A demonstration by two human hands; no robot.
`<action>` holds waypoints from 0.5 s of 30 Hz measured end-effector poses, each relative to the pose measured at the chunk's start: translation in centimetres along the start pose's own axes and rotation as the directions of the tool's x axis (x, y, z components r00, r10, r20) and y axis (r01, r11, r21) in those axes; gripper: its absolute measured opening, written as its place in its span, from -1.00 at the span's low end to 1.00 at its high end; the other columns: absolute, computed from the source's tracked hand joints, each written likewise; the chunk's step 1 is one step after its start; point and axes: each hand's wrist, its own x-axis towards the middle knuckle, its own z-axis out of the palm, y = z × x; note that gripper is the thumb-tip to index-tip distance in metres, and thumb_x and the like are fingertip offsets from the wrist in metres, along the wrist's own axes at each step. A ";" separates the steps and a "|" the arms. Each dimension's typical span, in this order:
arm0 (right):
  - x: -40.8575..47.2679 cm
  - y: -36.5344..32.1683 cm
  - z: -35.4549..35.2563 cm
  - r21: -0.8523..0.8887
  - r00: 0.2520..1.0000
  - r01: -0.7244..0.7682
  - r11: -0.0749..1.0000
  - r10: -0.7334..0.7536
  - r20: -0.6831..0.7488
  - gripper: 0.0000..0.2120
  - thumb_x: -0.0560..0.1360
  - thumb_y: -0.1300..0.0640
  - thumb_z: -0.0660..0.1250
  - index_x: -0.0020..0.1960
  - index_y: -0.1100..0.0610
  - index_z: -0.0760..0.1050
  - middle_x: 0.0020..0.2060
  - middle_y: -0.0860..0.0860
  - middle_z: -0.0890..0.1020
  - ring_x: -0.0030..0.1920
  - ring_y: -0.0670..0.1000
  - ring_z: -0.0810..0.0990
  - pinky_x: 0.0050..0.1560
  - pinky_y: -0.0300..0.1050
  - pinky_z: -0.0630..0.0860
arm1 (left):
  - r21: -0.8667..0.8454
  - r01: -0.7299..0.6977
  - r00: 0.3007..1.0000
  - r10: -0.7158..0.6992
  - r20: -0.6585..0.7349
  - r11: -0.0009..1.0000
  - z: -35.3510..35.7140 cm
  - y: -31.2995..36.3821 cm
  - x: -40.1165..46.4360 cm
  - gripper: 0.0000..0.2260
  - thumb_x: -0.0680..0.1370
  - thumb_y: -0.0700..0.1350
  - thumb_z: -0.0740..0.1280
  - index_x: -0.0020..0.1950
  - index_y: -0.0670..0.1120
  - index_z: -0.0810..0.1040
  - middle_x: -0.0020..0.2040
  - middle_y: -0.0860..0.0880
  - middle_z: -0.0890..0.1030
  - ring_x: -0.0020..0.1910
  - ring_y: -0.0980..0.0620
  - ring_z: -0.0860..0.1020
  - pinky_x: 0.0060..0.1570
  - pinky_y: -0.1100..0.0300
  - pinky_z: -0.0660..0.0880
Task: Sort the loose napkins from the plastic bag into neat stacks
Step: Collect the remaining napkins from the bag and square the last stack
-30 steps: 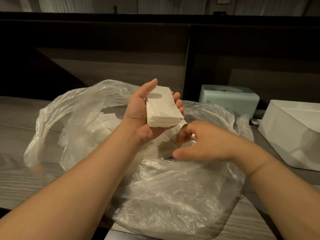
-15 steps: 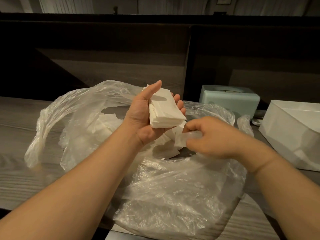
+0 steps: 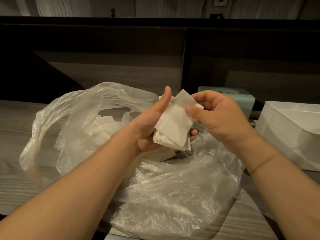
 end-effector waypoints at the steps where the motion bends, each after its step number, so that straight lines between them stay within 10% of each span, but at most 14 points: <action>1: 0.0 0.0 0.0 -0.022 1.000 0.010 1.000 -0.010 -0.003 -0.85 0.55 0.24 0.43 0.10 0.08 0.59 -0.06 -0.03 0.73 -0.06 -0.05 0.72 -0.14 -0.11 0.70 | -0.020 0.007 1.000 -0.006 0.012 1.000 -0.1 0.0 0.1 -0.28 0.48 0.44 0.20 0.21 -0.15 0.71 0.08 -0.21 0.65 0.00 -0.20 0.61 0.12 -0.08 0.61; 15: 0.1 0.4 0.0 -0.288 0.995 0.072 0.955 -0.050 0.082 -0.76 0.53 0.11 0.47 0.16 -0.09 0.55 -0.09 -0.08 0.70 -0.07 -0.05 0.69 0.01 -0.01 0.68 | 0.034 -0.010 0.999 0.009 0.040 0.999 0.0 -0.2 -0.4 -0.55 0.53 0.16 0.37 0.28 -0.11 0.59 -0.01 -0.17 0.65 -0.10 -0.18 0.61 0.02 -0.07 0.61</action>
